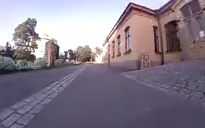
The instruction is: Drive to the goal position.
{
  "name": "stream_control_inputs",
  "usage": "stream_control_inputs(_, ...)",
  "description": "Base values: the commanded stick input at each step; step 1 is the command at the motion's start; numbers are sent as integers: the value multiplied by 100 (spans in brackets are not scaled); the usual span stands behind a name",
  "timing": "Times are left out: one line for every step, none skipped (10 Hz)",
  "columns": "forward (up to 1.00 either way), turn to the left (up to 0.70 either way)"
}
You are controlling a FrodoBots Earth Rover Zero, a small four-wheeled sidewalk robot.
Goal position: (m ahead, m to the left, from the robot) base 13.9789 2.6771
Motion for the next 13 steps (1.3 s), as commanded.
stream_control_inputs(50, 0)
stream_control_inputs(50, 0)
stream_control_inputs(50, 0)
stream_control_inputs(50, 0)
stream_control_inputs(50, 0)
stream_control_inputs(50, 0)
stream_control_inputs(50, 50)
stream_control_inputs(50, 50)
stream_control_inputs(50, 50)
stream_control_inputs(50, 50)
stream_control_inputs(50, 50)
stream_control_inputs(50, 50)
stream_control_inputs(50, 50)
